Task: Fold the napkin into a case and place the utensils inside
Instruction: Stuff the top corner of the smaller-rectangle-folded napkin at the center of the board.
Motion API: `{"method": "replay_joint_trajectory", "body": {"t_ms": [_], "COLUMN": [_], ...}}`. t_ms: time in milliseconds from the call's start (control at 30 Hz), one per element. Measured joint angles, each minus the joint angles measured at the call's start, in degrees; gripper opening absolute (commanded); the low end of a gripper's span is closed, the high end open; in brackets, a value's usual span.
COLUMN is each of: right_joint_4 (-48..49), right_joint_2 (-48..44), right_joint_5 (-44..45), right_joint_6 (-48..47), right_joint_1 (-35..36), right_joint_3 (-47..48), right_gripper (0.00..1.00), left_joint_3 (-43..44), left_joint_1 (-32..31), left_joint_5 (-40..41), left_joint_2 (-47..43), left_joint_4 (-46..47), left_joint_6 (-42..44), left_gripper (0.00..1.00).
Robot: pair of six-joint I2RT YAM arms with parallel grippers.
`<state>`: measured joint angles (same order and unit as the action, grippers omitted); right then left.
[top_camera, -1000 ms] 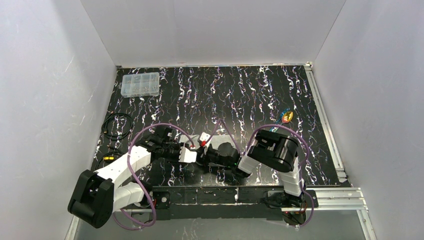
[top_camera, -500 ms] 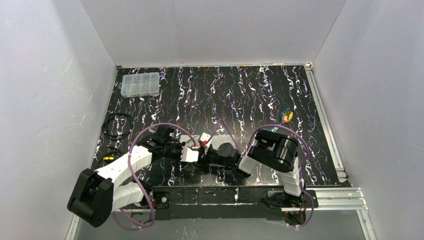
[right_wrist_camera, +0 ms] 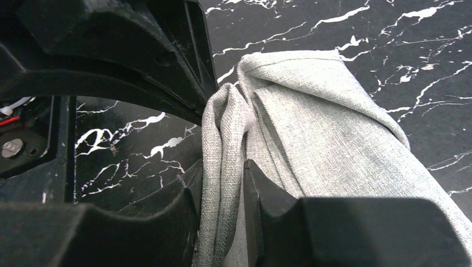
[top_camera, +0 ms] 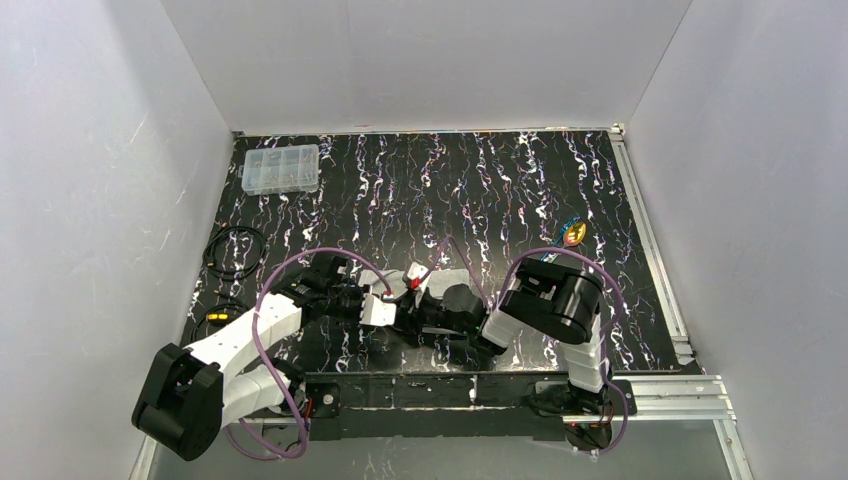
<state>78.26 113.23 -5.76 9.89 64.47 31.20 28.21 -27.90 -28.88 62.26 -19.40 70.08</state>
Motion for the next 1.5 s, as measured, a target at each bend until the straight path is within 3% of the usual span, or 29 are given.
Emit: {"method": "replay_joint_trajectory", "body": {"t_ms": [200, 400, 567, 700, 867, 933, 1500], "right_joint_4": [-0.04, -0.02, -0.44, -0.55, -1.2, -1.9, -3.32], "right_joint_2": [-1.9, -4.17, -4.15, -4.13, -4.13, -4.11, -2.27], "right_joint_5": [-1.29, -1.49, -1.53, -1.53, -1.44, -1.07, -2.84], "right_joint_6": [0.48, 0.46, 0.42, 0.39, -0.2, -0.5, -0.55], "right_joint_1": [0.0, 0.0, 0.0, 0.0, 0.0, 0.0, -0.87], "right_joint_3": [-0.09, -0.15, -0.15, -0.15, -0.13, -0.09, 2.36], "right_gripper": [0.44, 0.35, 0.44, 0.45, 0.2, 0.16, 0.09], "left_joint_3": [-0.26, -0.42, -0.42, -0.42, -0.42, -0.42, -0.63], "left_joint_1": [0.0, 0.0, 0.0, 0.0, 0.0, 0.0, 0.0], "left_joint_5": [0.04, 0.04, 0.07, 0.26, 0.44, 0.44, -0.04], "left_joint_2": [0.0, -0.02, -0.13, -0.17, -0.2, -0.22, -6.58], "left_joint_4": [-0.22, -0.28, -0.28, -0.28, -0.2, -0.22, -4.72], "left_joint_6": [0.46, 0.63, 0.63, 0.61, 0.37, 0.35, 3.63], "left_gripper": [0.0, 0.0, 0.0, 0.0, 0.0, 0.0, 0.0]}}
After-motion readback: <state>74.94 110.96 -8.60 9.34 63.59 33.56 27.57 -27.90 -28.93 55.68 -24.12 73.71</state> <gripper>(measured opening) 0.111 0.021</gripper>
